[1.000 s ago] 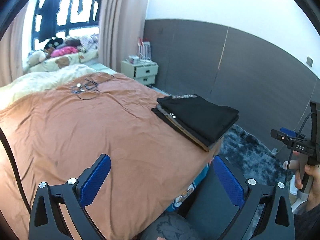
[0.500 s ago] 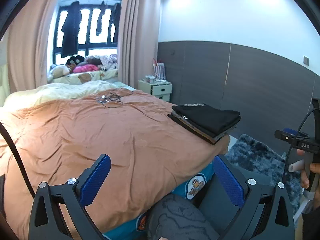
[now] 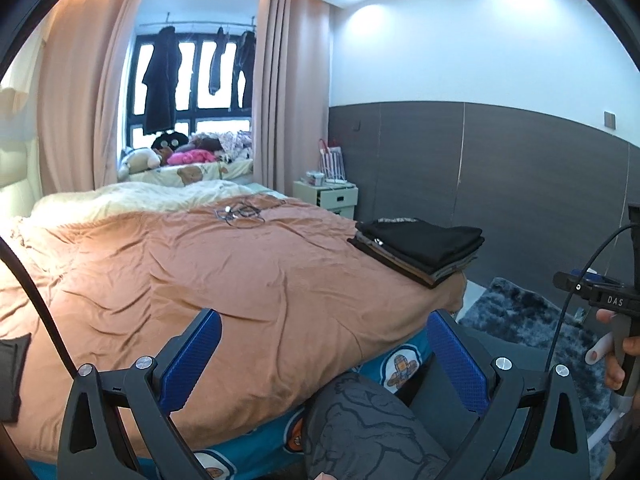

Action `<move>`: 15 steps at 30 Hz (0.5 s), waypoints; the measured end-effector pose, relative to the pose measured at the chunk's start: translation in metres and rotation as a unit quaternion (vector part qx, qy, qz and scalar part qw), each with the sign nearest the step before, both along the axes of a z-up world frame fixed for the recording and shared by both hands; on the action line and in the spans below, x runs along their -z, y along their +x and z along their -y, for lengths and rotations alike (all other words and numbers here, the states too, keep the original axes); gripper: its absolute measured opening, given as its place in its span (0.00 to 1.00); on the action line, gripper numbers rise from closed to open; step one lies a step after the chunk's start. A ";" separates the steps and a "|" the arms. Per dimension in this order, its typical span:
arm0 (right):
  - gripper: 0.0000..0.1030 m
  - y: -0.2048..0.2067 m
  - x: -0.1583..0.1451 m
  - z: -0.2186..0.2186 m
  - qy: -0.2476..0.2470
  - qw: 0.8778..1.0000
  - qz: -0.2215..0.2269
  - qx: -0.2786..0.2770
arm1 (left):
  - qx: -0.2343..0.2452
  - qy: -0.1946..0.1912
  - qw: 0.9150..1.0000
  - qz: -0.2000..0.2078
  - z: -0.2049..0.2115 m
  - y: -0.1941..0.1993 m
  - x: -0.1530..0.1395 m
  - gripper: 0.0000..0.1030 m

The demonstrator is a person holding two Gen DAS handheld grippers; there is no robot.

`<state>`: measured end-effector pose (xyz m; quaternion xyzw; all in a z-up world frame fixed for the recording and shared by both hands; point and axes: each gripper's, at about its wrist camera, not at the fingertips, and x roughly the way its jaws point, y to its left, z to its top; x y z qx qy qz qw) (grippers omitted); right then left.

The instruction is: Fold small clothes

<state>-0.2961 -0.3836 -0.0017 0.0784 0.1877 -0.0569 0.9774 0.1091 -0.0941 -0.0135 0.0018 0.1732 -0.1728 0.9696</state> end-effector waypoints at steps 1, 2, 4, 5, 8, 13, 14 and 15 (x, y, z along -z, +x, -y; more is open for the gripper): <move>0.91 -0.001 0.000 -0.001 -0.002 1.000 0.003 -0.002 | 0.000 -0.002 1.000 0.002 -0.001 0.000 -0.002 1.00; 0.91 -0.001 0.001 -0.005 -0.004 1.000 0.004 -0.002 | 0.001 -0.004 1.000 0.003 -0.001 -0.002 -0.003 1.00; 0.91 -0.001 0.004 -0.011 -0.010 1.000 0.008 0.002 | 0.000 -0.003 1.000 0.006 -0.001 -0.005 -0.004 1.00; 0.91 -0.001 0.004 -0.012 -0.012 1.000 0.009 0.002 | -0.001 -0.003 1.000 0.007 0.000 -0.005 -0.005 1.00; 0.91 -0.001 0.008 -0.019 -0.010 1.000 0.008 -0.002 | -0.001 -0.005 1.000 0.005 0.000 -0.006 -0.005 1.00; 0.91 -0.002 0.011 -0.021 -0.015 1.000 0.013 0.004 | -0.003 -0.004 1.000 0.003 0.000 -0.009 -0.005 1.00; 0.91 0.000 0.011 -0.020 -0.014 1.000 0.013 0.003 | -0.003 -0.004 1.000 0.002 0.001 -0.009 -0.004 1.00; 0.91 0.000 0.011 -0.020 -0.013 1.000 0.013 0.003 | -0.001 -0.004 1.000 0.000 0.001 -0.009 -0.004 1.00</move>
